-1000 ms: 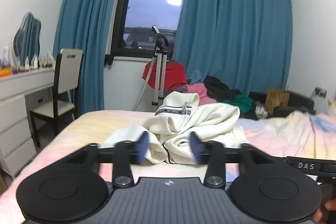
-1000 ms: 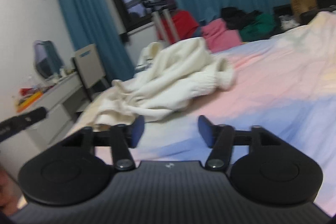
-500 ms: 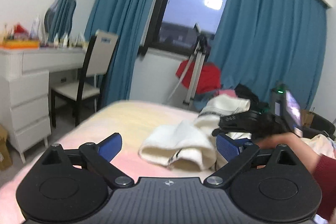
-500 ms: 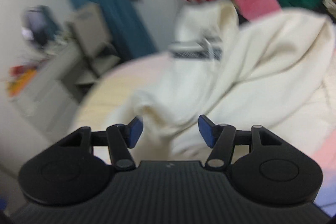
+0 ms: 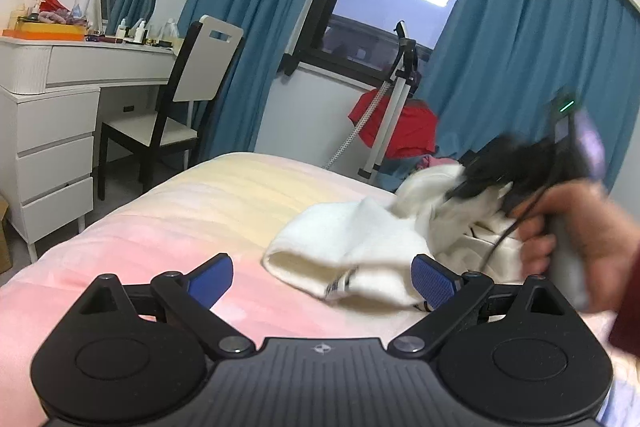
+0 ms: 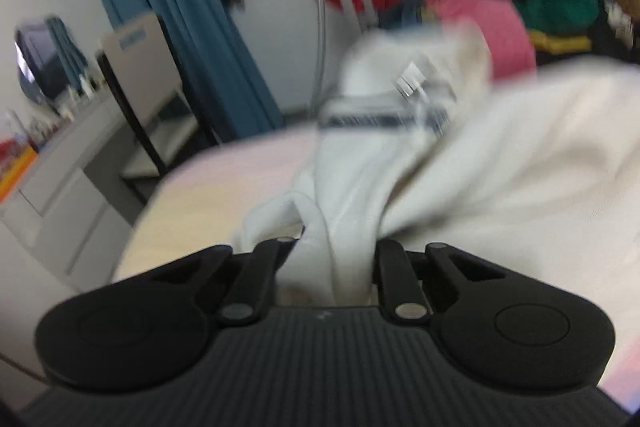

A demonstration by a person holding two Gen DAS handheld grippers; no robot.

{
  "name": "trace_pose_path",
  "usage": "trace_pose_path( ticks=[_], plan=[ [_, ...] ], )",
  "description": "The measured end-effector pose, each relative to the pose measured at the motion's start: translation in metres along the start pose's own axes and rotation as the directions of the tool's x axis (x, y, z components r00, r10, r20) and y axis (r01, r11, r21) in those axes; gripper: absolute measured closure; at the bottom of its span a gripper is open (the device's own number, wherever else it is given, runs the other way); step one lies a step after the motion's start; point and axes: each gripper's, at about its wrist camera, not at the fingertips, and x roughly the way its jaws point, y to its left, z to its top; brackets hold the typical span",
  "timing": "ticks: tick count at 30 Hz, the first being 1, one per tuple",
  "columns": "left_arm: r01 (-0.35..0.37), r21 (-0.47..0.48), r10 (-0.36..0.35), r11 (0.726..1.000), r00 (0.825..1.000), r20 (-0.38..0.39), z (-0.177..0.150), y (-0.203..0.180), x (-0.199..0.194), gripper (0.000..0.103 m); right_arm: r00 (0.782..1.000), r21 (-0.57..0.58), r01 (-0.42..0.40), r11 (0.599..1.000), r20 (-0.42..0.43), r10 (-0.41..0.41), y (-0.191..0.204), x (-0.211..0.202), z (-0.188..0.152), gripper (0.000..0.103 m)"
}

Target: Fold clothes

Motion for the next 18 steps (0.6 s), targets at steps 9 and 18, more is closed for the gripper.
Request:
trace_pose_path(
  ticks=[9, 18],
  plan=[
    [0.025, 0.056, -0.026, 0.998, 1.000, 0.014, -0.013, -0.024, -0.012, 0.006, 0.949, 0.124, 0.041, 0.991, 0.305, -0.077, -0.122, -0.151, 0.098, 0.089],
    [0.051, 0.108, -0.051, 0.993, 0.999, -0.006, -0.028, -0.056, -0.008, 0.006, 0.919, 0.435, 0.148, 0.888, 0.270, -0.286, -0.349, -0.210, 0.074, 0.088]
  ],
)
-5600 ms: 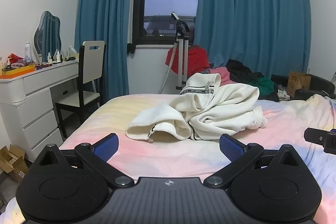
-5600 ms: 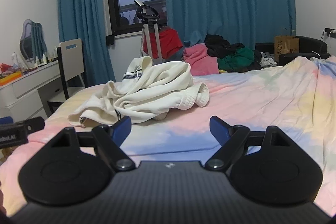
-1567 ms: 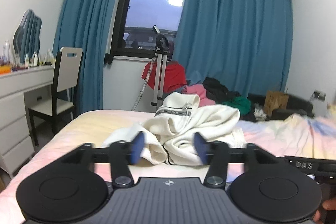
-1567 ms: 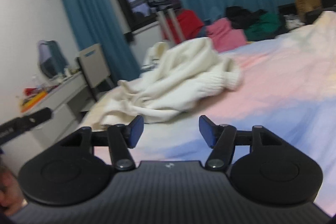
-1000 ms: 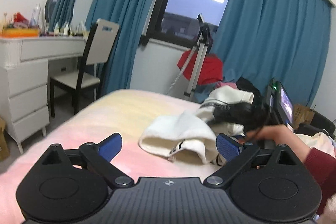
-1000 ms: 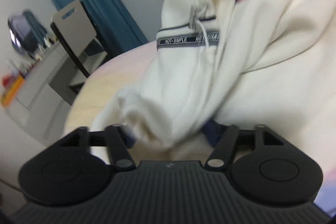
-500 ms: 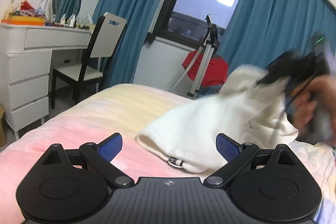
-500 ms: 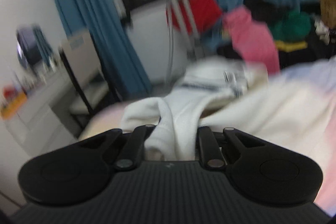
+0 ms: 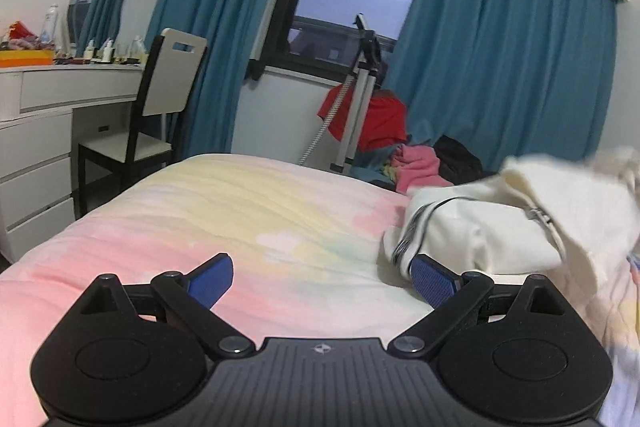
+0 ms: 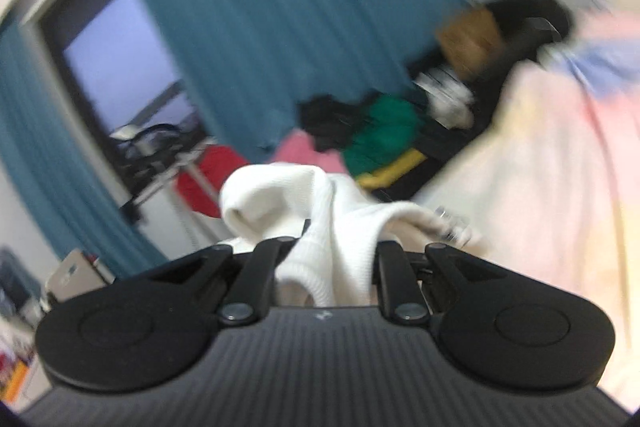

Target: Fold clothes

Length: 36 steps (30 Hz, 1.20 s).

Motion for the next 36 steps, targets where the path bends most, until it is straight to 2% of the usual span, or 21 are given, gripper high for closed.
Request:
trace_pose_path(
  ticks=[3, 5, 9, 11, 12, 13, 15, 19, 24, 26, 29, 31, 33, 36],
  plan=[
    [0.015, 0.013, -0.015, 1.000, 1.000, -0.006, -0.003, -0.011, 0.005, 0.006, 0.990, 0.042, 0.121, 0.992, -0.078, -0.117, -0.062, 0.023, -0.029, 0.088],
    [0.025, 0.021, -0.025, 0.999, 1.000, -0.009, -0.005, -0.019, 0.008, 0.006, 0.981, 0.092, 0.147, 0.985, -0.137, -0.134, -0.090, 0.044, -0.057, 0.088],
    [0.038, 0.056, -0.038, 0.998, 0.999, 0.001, -0.007, -0.029, 0.012, 0.006, 0.983, 0.106, 0.127, 0.986, -0.148, -0.111, -0.104, 0.057, -0.089, 0.085],
    [0.052, 0.068, -0.053, 0.996, 0.999, 0.004, -0.008, -0.033, 0.013, 0.006, 0.984, 0.092, 0.114, 0.989, -0.149, -0.099, -0.100, 0.055, -0.094, 0.078],
    [0.059, 0.074, -0.060, 0.995, 0.998, 0.006, -0.009, -0.036, 0.014, 0.006, 0.985, 0.094, 0.099, 0.991, -0.154, -0.084, -0.095, 0.049, -0.095, 0.066],
    [0.068, 0.078, -0.068, 0.995, 0.998, 0.007, -0.010, -0.037, 0.014, 0.006, 0.985, 0.097, 0.084, 0.992, -0.157, -0.069, -0.091, 0.040, -0.097, 0.045],
    [0.084, 0.083, -0.085, 0.993, 0.996, 0.005, -0.011, -0.041, 0.015, 0.006, 0.986, 0.100, 0.057, 0.993, -0.161, -0.040, -0.085, 0.021, -0.100, 0.028],
    [0.129, 0.075, -0.129, 0.989, 0.992, -0.011, -0.014, -0.045, 0.014, 0.006, 0.981, 0.043, 0.107, 0.993, -0.168, -0.099, -0.051, -0.020, -0.119, 0.025],
    [0.184, 0.018, -0.183, 0.983, 0.982, -0.054, -0.015, -0.042, 0.014, 0.006, 0.974, 0.056, 0.152, 0.987, -0.177, -0.140, -0.008, -0.077, -0.155, 0.024],
    [0.204, -0.021, -0.205, 0.979, 0.976, -0.070, -0.015, -0.038, 0.015, 0.006, 0.977, 0.093, 0.131, 0.987, -0.183, -0.112, 0.011, -0.100, -0.170, 0.024],
    [0.225, -0.099, -0.234, 0.969, 0.968, -0.095, -0.011, -0.031, 0.019, 0.005, 0.986, 0.148, 0.023, 0.989, -0.165, 0.001, 0.037, -0.126, -0.198, 0.024],
    [0.229, -0.168, -0.250, 0.959, 0.961, -0.118, -0.006, -0.026, 0.027, 0.005, 0.984, 0.113, -0.038, 0.993, -0.171, 0.057, 0.052, -0.130, -0.213, 0.024],
    [0.236, -0.262, -0.281, 0.936, 0.948, -0.150, 0.000, -0.020, 0.044, 0.004, 0.976, 0.054, -0.092, 0.994, -0.193, 0.101, 0.065, -0.128, -0.223, 0.024],
    [0.246, -0.387, -0.329, 0.889, 0.930, -0.165, 0.008, -0.017, 0.085, 0.003, 0.966, 0.047, -0.134, 0.990, -0.217, 0.141, 0.068, -0.122, -0.226, 0.024]
  ],
)
